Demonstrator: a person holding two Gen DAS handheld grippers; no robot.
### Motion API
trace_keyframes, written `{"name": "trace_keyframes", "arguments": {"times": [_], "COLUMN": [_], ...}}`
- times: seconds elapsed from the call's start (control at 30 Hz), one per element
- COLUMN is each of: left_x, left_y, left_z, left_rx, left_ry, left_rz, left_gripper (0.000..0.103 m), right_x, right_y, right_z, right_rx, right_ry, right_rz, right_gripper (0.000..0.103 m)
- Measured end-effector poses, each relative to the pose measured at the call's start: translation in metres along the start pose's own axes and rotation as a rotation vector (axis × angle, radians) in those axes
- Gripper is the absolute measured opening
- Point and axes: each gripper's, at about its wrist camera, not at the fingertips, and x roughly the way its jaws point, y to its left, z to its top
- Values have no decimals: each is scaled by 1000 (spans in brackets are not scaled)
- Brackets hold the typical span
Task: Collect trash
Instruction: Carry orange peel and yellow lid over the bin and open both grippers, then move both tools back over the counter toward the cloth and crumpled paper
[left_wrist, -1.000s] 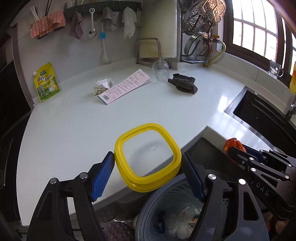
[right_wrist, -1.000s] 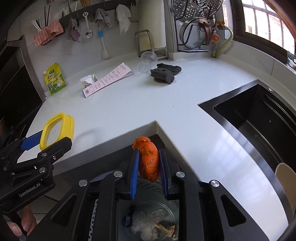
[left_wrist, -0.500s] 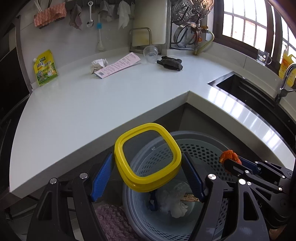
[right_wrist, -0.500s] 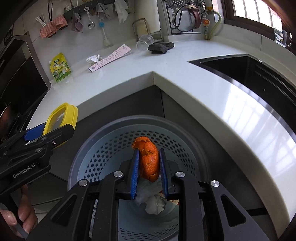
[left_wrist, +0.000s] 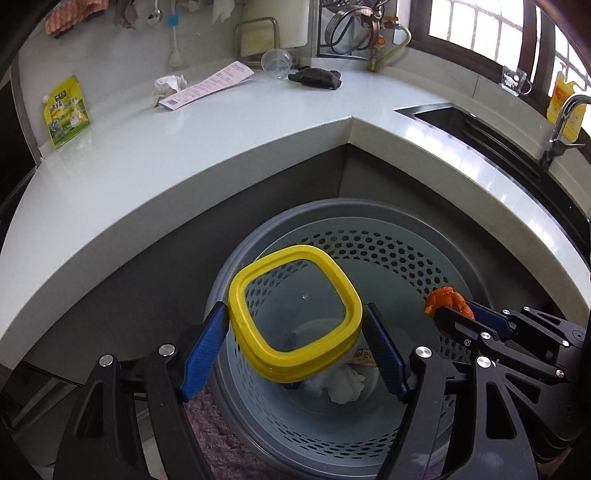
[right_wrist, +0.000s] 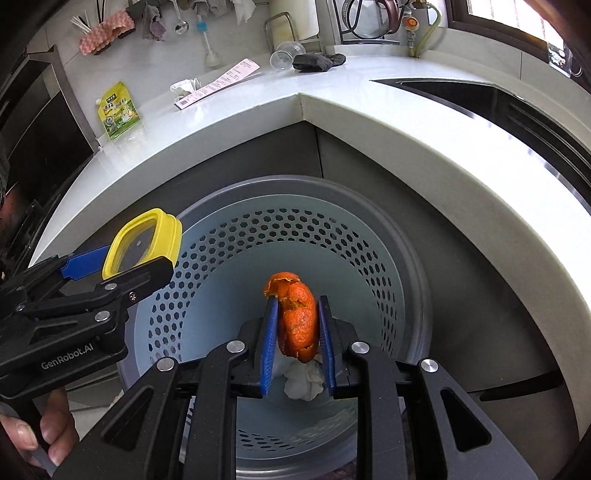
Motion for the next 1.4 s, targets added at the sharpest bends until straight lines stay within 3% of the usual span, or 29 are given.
{"name": "trace_keyframes", "arguments": {"times": [0.57,0.67,0.73,1.4], "left_x": [9,10,9,9], "left_y": [6,8,10,14], "left_z": [-5,-5,-5,-6], "left_rx": [-34,-45,-57,-66], "left_ry": [39,48,45,37], "left_rz": [-15,-14,-18,5], "left_gripper": [74,78,81,86], "right_x": [10,8,5,1], "right_y": [-2,-3,-4,-11], "right_z": [-2,-2,-2,-2], "right_rx": [6,10,16,43], "right_ry": [20,10,-10,-23], "right_rz": [9,6,-3,-1], "right_gripper": [23,33,47,56]}}
